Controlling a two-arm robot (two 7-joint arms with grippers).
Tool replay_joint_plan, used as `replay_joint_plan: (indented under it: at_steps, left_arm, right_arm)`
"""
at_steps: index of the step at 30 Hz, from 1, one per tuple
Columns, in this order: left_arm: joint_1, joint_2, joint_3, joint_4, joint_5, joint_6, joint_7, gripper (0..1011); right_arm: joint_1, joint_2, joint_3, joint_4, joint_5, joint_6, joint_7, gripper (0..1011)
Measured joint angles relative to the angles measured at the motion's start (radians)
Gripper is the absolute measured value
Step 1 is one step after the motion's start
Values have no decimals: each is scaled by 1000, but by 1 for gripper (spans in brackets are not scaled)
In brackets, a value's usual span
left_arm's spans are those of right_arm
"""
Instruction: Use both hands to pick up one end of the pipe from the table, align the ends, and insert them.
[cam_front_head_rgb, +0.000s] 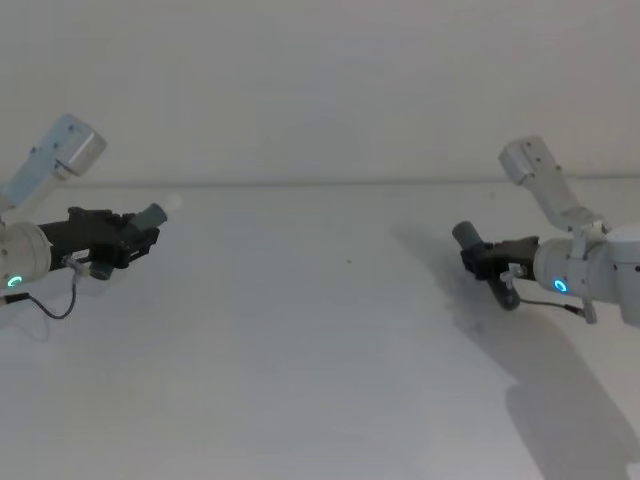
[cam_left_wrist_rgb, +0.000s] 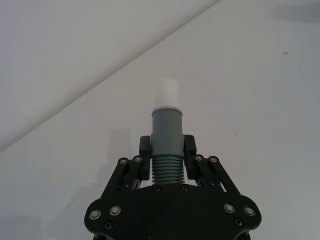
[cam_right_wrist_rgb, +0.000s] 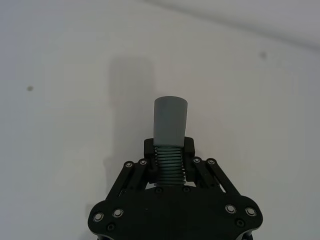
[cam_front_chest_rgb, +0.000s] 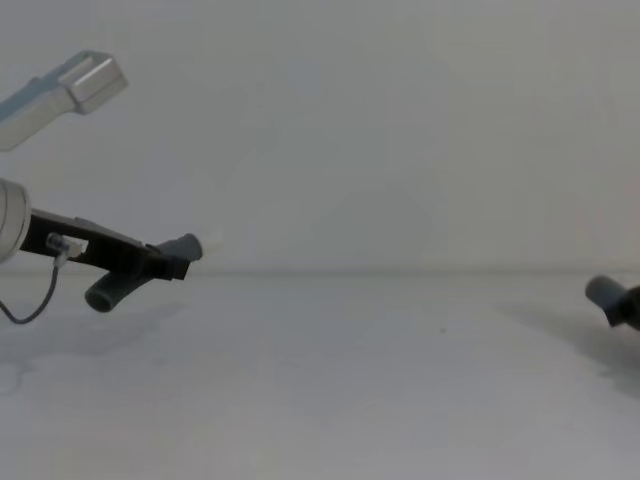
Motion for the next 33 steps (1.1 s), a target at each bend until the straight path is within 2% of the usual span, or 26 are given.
replay_joint_plan:
  at_steps: [1,3,11,20,26,33]
  left_arm:
    - [-9,6,10,2,5,-8,-14,358]
    - [-16,11,22,5,10,-15,-26,358]
    - [-48,37,76,11,50,-67,-75,358]
    - [-74,53,118,16,81,-140,-111,358]
    - [-98,55,144,26,99,-192,-129,358]
    - [-131,48,168,49,116,-241,-144,358]
  right_arm:
    - [0,0,0,0,0,0,0,286]
    - [9,19,-25,-18,-24,-25,19,286]
    - [37,71,-85,-68,-89,-85,67,286]
    - [83,128,-161,-101,-175,-149,125,286]
    - [116,153,-207,-104,-228,-190,160,286]
    - [174,176,-274,-77,-312,-260,208,286]
